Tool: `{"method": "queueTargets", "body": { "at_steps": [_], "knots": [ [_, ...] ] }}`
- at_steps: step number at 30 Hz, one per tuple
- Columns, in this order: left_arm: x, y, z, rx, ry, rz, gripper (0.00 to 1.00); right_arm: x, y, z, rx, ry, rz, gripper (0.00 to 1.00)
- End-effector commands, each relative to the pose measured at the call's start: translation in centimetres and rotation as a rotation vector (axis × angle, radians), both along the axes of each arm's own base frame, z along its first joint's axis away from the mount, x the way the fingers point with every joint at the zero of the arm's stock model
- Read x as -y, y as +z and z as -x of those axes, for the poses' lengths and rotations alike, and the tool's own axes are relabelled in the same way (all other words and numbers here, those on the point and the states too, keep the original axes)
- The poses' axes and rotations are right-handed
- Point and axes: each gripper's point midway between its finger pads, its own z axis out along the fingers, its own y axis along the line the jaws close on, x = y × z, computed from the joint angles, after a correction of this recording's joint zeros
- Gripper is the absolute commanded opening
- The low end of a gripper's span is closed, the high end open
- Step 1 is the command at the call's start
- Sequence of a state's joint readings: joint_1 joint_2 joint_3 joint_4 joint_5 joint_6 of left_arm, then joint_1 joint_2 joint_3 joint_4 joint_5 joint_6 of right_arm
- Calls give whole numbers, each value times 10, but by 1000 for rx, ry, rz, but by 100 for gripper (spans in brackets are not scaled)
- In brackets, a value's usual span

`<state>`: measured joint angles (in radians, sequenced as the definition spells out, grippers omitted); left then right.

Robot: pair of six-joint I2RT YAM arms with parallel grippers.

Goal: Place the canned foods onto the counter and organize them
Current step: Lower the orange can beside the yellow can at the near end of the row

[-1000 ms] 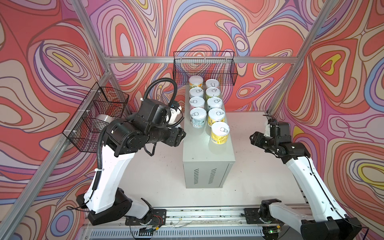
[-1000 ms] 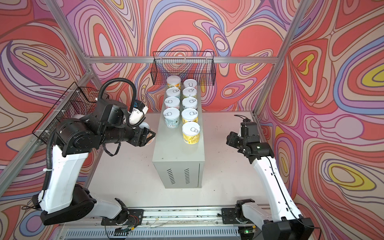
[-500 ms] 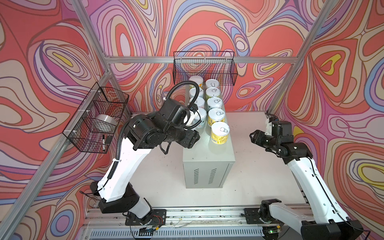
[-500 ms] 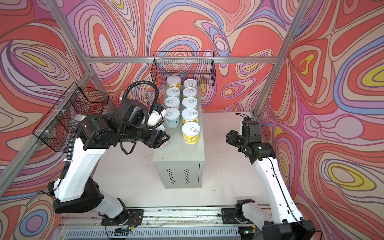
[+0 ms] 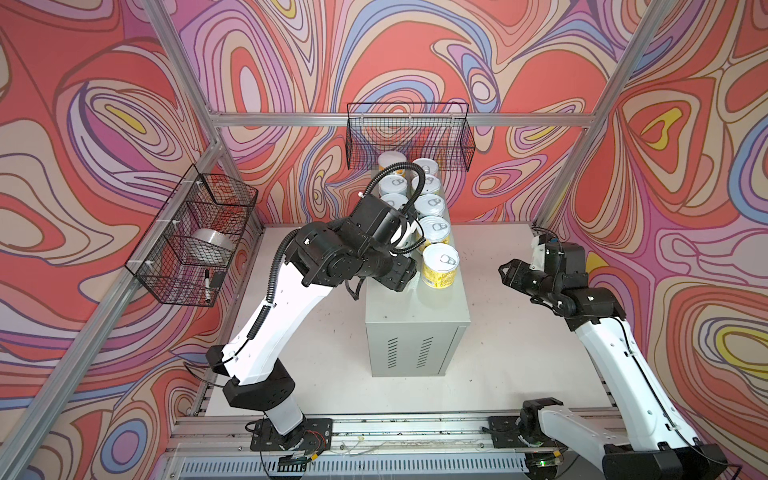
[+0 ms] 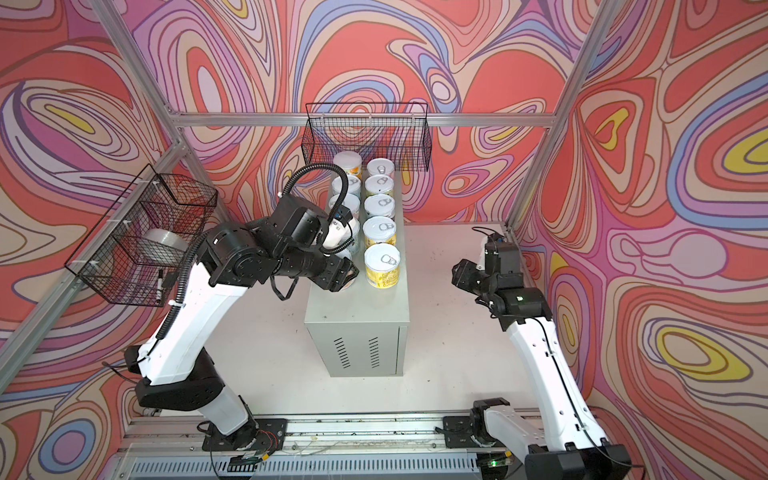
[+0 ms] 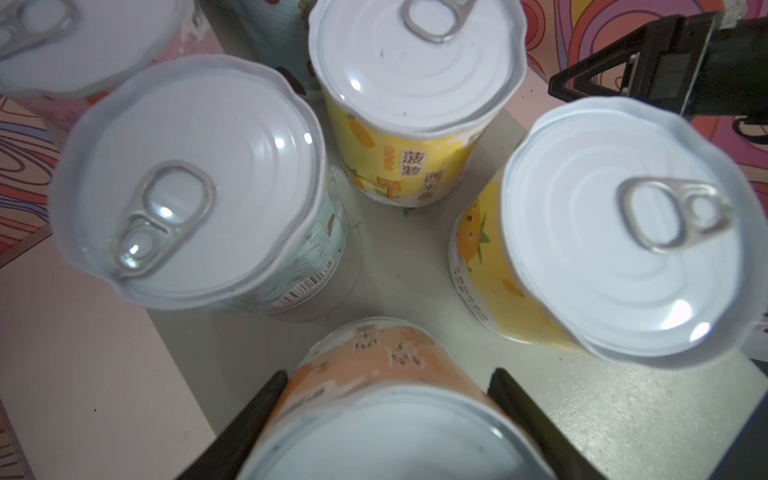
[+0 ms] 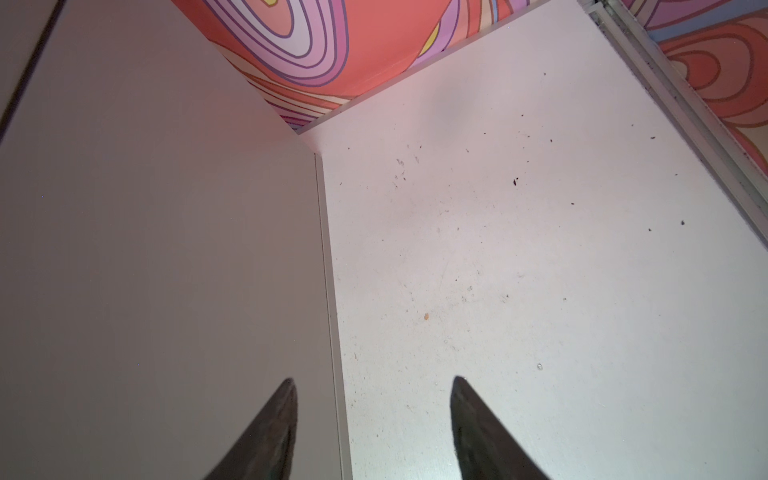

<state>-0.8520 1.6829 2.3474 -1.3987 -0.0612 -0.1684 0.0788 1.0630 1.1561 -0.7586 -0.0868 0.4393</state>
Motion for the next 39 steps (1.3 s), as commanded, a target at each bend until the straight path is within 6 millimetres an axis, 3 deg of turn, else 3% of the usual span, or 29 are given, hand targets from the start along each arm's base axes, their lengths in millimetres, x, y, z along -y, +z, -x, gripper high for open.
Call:
{"method": "queueTargets", "body": {
  "at_steps": [1, 8, 13, 20, 24, 33, 39],
  "knots": [
    [0, 8, -5, 39, 19, 12, 100, -1, -1, 0, 11, 2, -11, 60],
    [-1, 4, -7, 58, 10, -8, 100, -2, -1, -3, 11, 5, -14, 59],
    [-14, 5, 4, 57, 25, 6, 100, -6, 1, -4, 22, 15, -44, 58],
    [-26, -9, 17, 20, 41, 21, 99, -13, 1, -10, 17, 29, -85, 56],
    [-29, -17, 25, -10, 48, 38, 95, -13, 5, -10, 28, 29, -91, 48],
    [-34, -20, 25, 2, 55, 33, 74, -15, 11, -9, 45, 30, -115, 43],
    [-29, -22, 24, -5, 41, 31, 69, -22, 4, -12, 27, 50, -140, 41]
  ]
}}
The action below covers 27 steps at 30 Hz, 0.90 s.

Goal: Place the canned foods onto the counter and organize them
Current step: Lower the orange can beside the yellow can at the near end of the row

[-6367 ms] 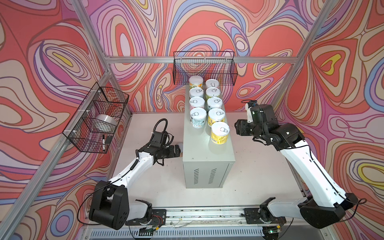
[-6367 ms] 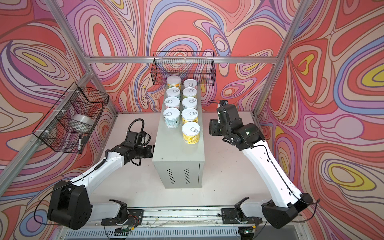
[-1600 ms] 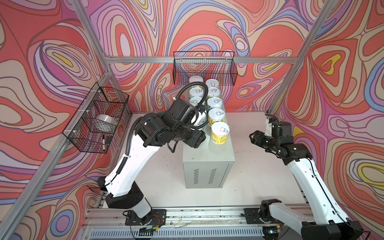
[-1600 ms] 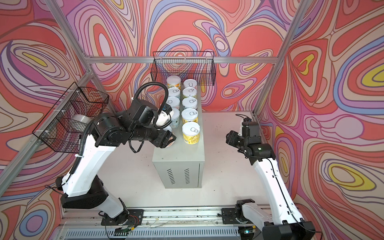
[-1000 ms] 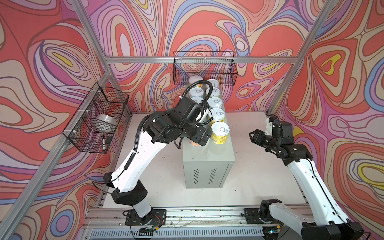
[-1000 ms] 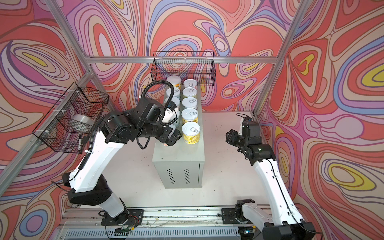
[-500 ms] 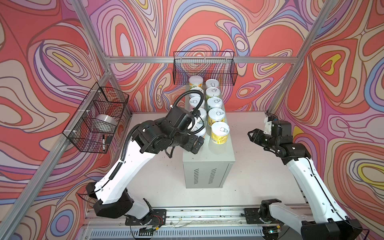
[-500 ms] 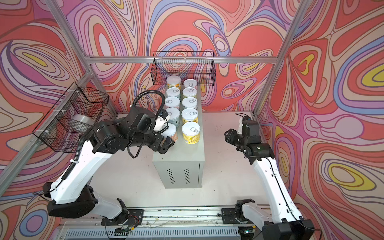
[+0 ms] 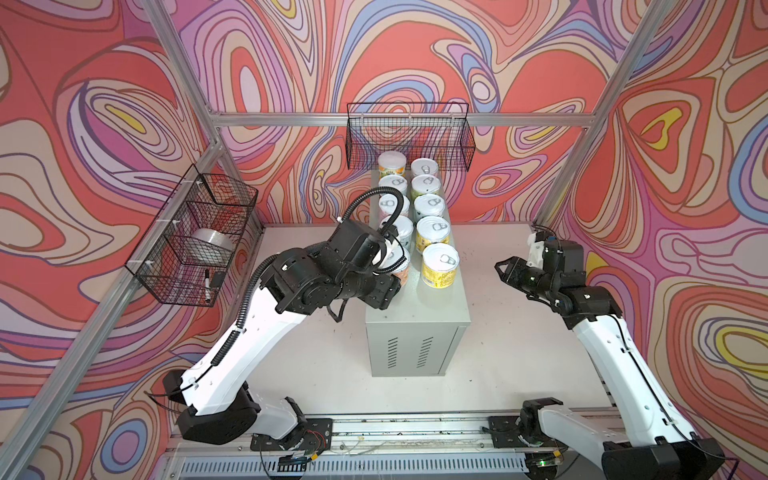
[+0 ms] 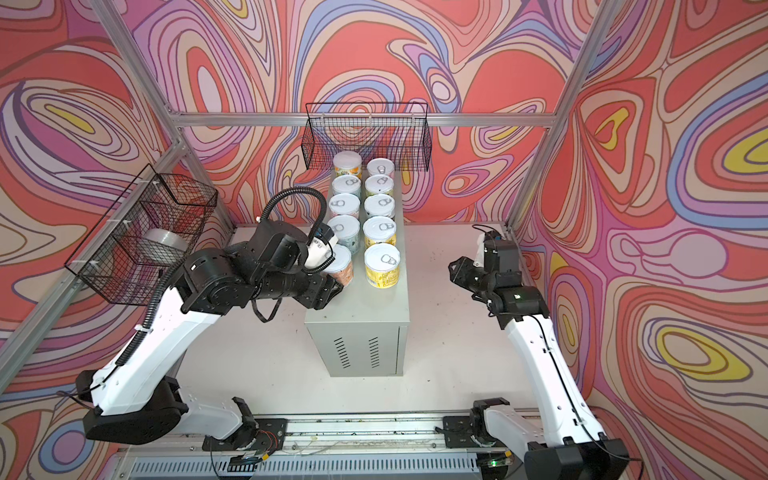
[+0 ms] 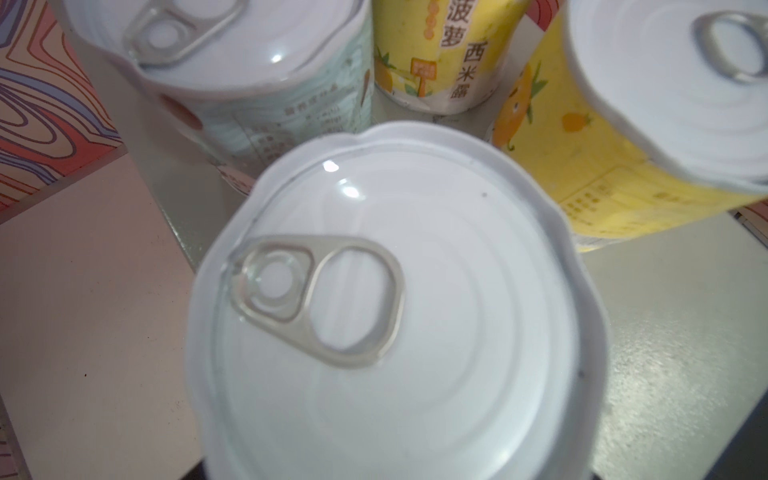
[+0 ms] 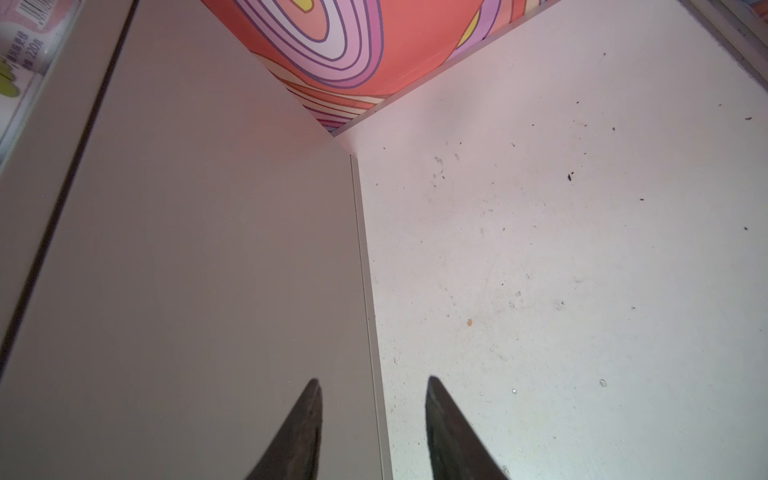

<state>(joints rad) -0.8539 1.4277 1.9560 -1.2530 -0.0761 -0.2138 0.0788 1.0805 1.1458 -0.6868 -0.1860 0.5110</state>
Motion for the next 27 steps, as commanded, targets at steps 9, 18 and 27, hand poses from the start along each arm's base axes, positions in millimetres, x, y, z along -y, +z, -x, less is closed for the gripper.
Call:
{"method": "queueTargets", "body": {
  "at_steps": [9, 18, 27],
  "knots": [
    [6, -3, 1, -20, -4, 23, 68, -6, -5, -3, -2, 17, -35, 39],
    [12, -12, 3, -66, -9, 30, 68, -8, -6, -2, -1, 27, -48, 38],
    [11, -17, 3, -73, 2, 26, 77, -10, -10, -2, -4, 36, -50, 38]
  ]
}}
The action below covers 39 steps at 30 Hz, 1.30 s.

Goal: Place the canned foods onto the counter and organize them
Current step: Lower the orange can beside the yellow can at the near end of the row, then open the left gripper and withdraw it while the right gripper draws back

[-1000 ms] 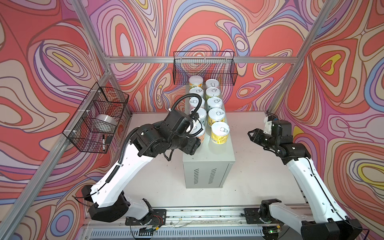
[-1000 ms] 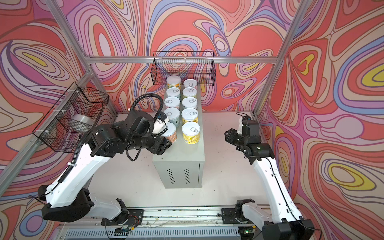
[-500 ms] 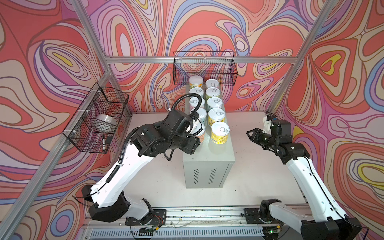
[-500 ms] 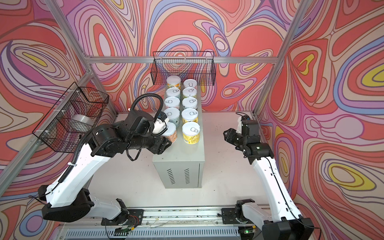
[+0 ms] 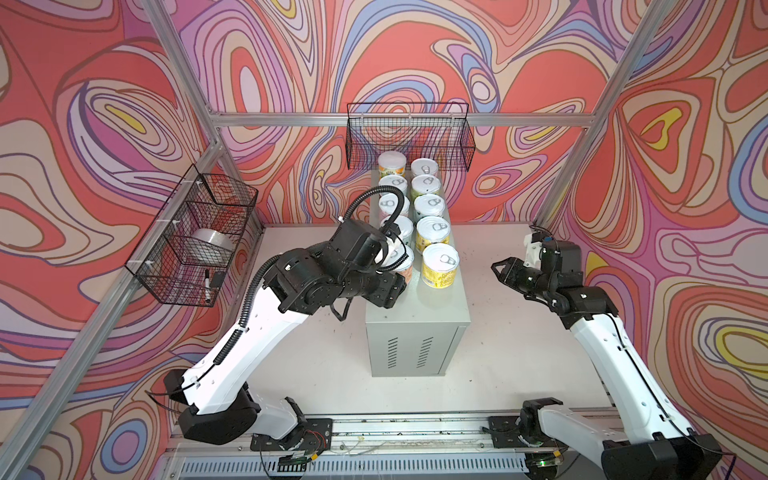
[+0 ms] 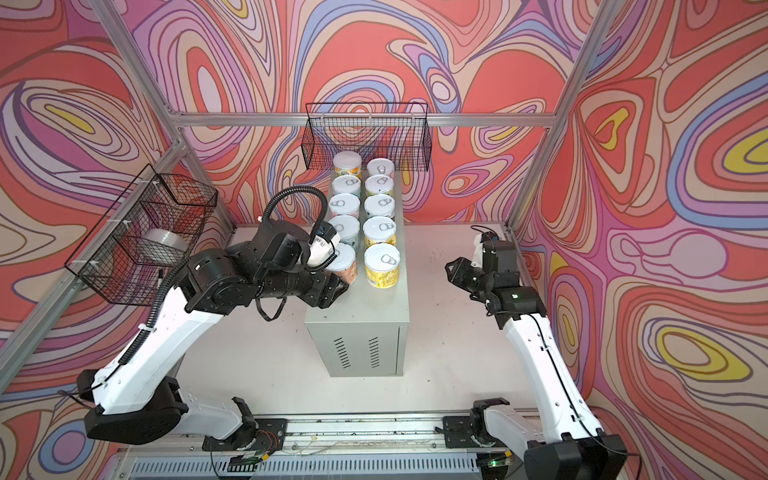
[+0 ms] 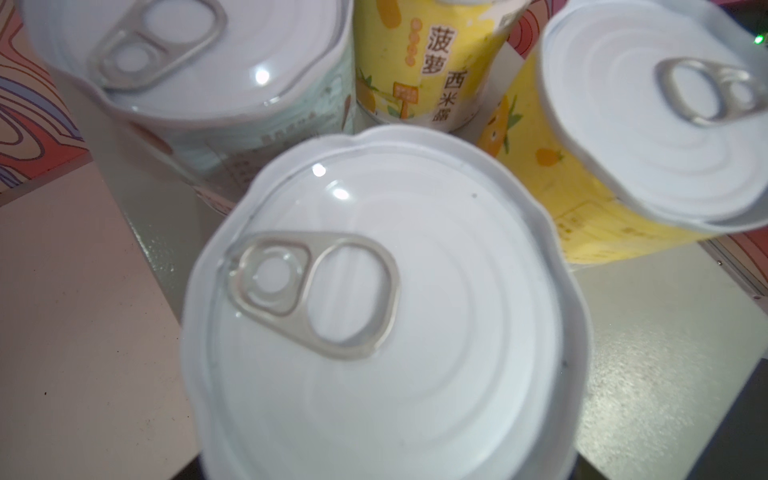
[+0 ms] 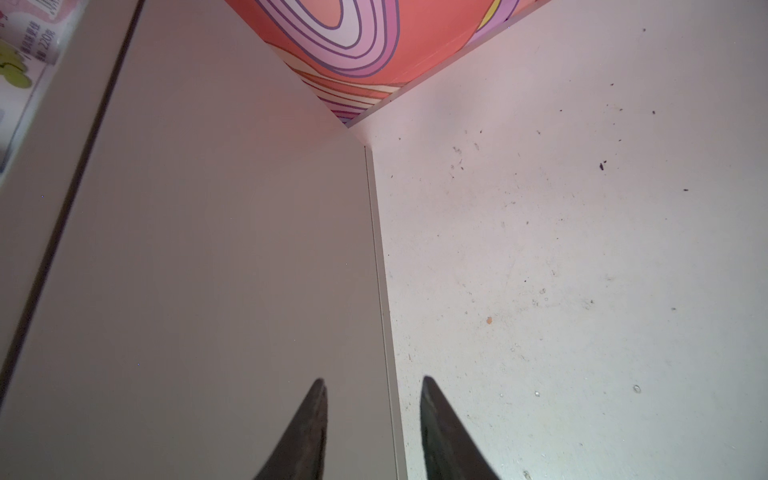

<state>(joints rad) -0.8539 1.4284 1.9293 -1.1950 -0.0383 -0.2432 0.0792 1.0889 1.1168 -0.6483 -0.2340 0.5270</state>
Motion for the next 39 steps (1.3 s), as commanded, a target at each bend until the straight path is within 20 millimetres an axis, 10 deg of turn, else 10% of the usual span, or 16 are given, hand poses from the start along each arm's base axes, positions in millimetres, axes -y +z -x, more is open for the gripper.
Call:
{"method": "queueTargets", "body": {
  "at_steps": [1, 27, 39],
  "knots": [
    [-2, -17, 5, -60, 9, -31, 78, -2, -4, 0, 1, 7, -13, 38],
    [-1, -13, 4, -39, 12, 0, 73, -4, 1, 1, 18, 12, -24, 36],
    [-32, -13, 17, 24, 33, -33, 100, -6, -3, -6, 4, 28, -22, 40]
  ]
}}
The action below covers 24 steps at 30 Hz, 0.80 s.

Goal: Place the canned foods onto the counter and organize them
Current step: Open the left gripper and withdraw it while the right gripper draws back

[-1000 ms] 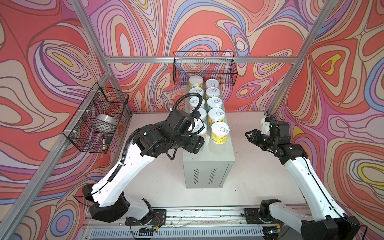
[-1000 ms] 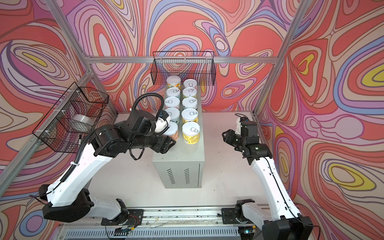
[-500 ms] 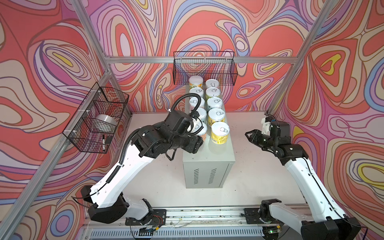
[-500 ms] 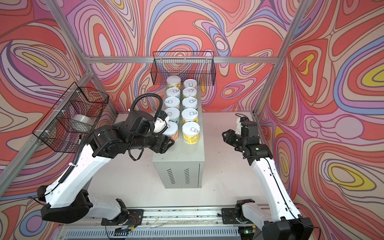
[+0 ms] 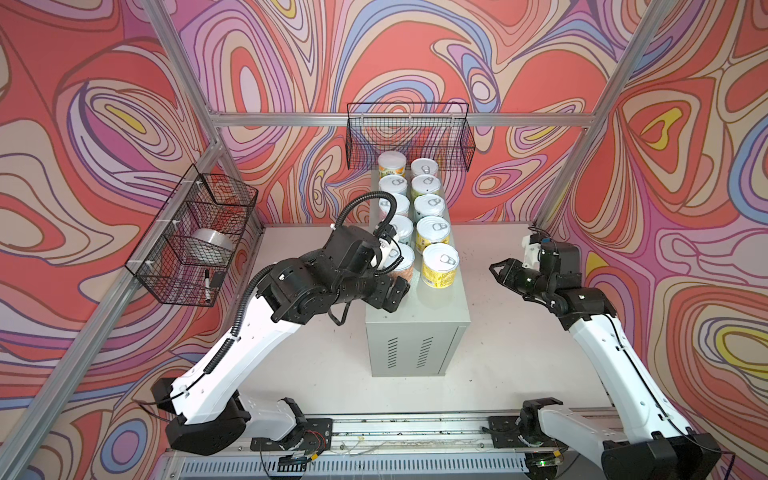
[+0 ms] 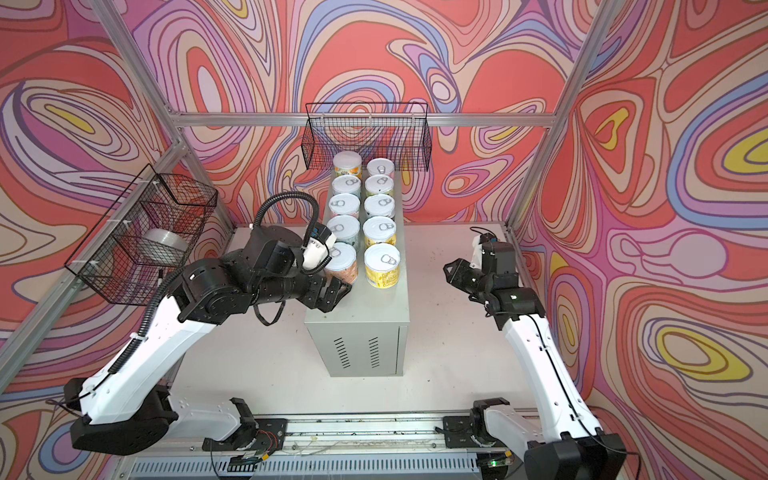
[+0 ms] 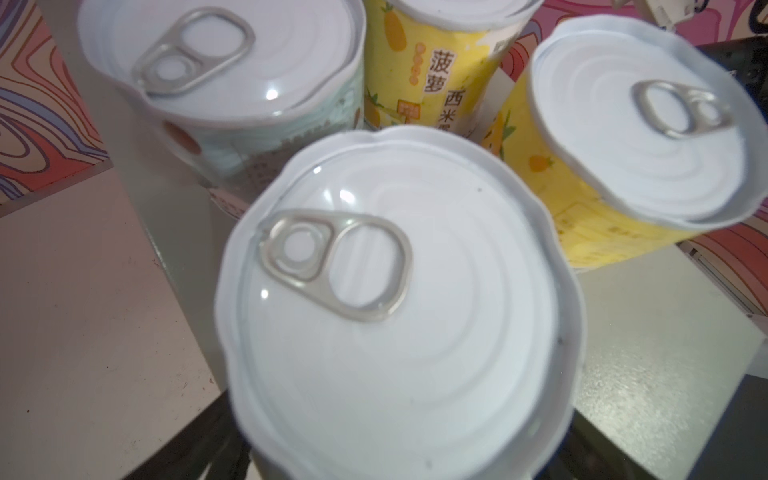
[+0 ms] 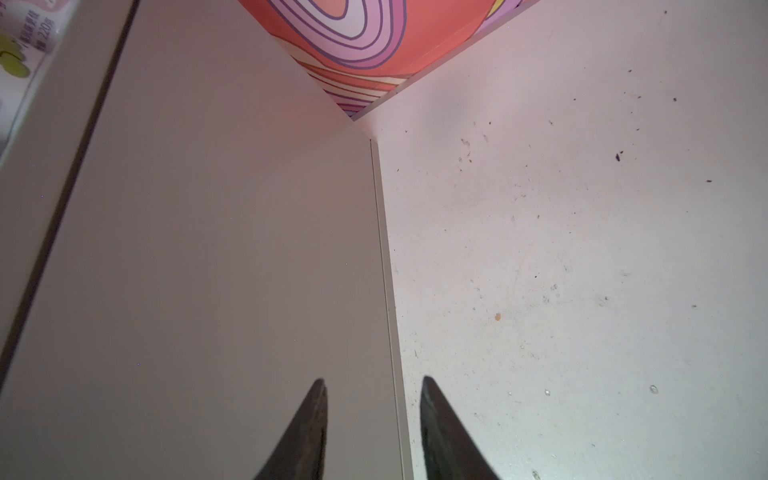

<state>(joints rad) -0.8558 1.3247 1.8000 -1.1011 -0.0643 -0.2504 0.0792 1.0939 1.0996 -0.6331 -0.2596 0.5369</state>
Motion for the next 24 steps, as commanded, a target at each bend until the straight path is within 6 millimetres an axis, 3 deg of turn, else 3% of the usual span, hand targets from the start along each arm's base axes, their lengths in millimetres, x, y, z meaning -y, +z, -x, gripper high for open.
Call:
{"method": "queueTargets", "body": {
  "at_steps": [1, 5, 9, 15, 19, 21, 24],
  "knots": [
    [-25, -14, 18, -31, 2, -67, 100, -2, 4, -7, 19, 15, 1, 41],
    [-51, -7, 33, -7, 49, -44, 100, -3, 2, -15, 14, 27, 13, 48],
    [-96, -10, 19, 36, 255, -77, 100, -2, -1, -27, 15, 39, 52, 60],
    [-137, -48, -35, 154, 472, 38, 100, 18, -17, -54, 23, -40, 160, 98],
    [-170, -60, -75, 390, 639, 38, 100, 40, -30, -74, 46, -152, 240, 98],
    [-184, -78, -95, 461, 703, 26, 100, 44, -35, -82, 107, -170, 261, 98],
    [-204, -130, -127, 441, 754, 60, 100, 36, -35, -88, 240, -135, 283, 98]
  ]
}}
